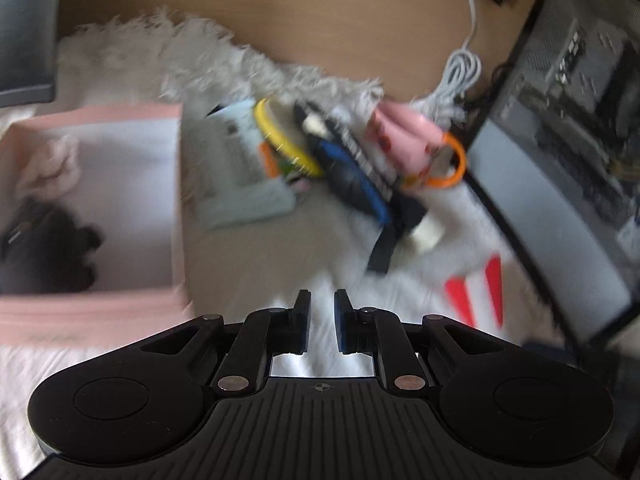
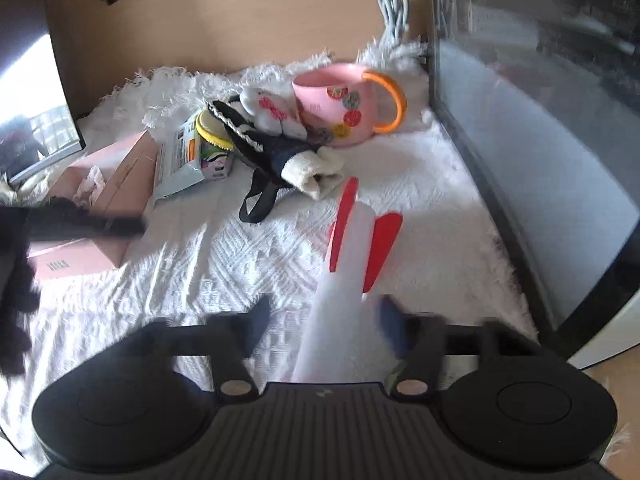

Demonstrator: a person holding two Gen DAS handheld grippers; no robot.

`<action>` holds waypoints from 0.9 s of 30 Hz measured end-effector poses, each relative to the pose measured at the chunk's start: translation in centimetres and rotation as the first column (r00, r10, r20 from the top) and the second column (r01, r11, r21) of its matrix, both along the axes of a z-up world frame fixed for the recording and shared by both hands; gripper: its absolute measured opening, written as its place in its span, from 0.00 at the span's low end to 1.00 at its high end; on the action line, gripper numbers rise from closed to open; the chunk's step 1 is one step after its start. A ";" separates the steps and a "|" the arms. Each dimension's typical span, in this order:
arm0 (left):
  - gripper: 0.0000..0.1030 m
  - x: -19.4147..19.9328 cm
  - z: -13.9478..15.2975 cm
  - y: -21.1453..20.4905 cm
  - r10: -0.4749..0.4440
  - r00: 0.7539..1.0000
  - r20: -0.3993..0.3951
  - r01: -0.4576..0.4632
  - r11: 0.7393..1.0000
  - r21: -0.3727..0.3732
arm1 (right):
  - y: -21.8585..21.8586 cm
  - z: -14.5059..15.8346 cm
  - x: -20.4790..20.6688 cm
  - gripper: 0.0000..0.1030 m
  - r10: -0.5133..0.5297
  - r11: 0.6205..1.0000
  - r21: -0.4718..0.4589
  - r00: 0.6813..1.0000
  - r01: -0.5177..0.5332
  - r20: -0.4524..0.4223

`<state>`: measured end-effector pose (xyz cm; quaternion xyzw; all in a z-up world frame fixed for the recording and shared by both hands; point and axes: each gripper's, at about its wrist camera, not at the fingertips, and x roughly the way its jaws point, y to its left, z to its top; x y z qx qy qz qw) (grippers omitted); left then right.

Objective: Organize soft objects
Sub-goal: 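Grasp the white plush rocket with red fins with the right tool, then grasp the white bunny plush with the left tool while the right tool lifts the rocket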

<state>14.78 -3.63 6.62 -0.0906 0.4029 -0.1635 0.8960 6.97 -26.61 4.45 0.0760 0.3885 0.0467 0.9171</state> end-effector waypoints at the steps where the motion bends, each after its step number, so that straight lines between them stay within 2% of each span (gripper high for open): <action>1: 0.13 0.9 0.2 -0.5 0.003 1.000 -0.001 -0.003 1.000 -0.015 | 0.1 -0.1 -0.2 0.65 0.004 1.000 -0.015 1.000 -0.004 0.015; 6: 0.13 5.4 0.1 -3.2 0.053 0.998 -0.027 -0.057 0.989 -0.140 | 0.2 -0.7 -1.4 0.66 0.056 0.993 -0.107 0.996 -0.047 0.076; 9: 0.13 7.8 -0.7 -4.5 0.112 0.992 -0.050 -0.120 0.973 -0.197 | -0.3 -2.1 -1.0 0.71 0.044 0.993 -0.114 0.998 -0.037 0.052; 11: 0.14 9.0 -1.4 -5.4 0.159 0.986 -0.051 -0.165 0.972 -0.170 | -1.0 -2.7 -1.1 0.77 0.029 0.998 -0.061 0.997 -0.025 0.065; 13: 0.14 9.6 -1.5 -6.4 0.207 0.978 -0.010 -0.207 0.975 -0.086 | -1.5 -3.2 -1.1 0.81 0.014 1.000 -0.028 0.998 -0.012 0.067; 15: 0.14 10.3 -2.2 -7.1 0.202 0.979 -0.029 -0.202 0.979 -0.026 | -1.7 -3.8 -1.4 0.82 0.003 1.000 -0.004 0.996 -0.003 0.089; 17: 0.14 10.6 -2.7 -7.2 0.207 0.978 -0.029 -0.207 0.978 0.004 | -1.1 -4.1 -1.9 0.83 0.007 1.000 -0.025 0.993 -0.004 0.121; 20: 0.14 10.7 -3.1 -7.0 0.210 0.978 -0.006 -0.210 0.978 -0.001 | -1.1 -4.1 -1.8 0.84 0.010 1.000 -0.020 0.992 -0.007 0.122; 25: 0.14 9.7 -3.4 -6.6 0.130 0.991 0.029 -0.130 0.991 0.006 | -1.5 -4.4 -1.7 0.85 0.014 1.000 0.002 0.992 -0.014 0.126; 27: 0.14 8.6 -3.3 -5.7 0.167 0.985 0.040 -0.166 0.986 -0.026 | -1.4 -4.4 -1.8 0.85 0.015 1.000 -0.004 0.992 -0.015 0.127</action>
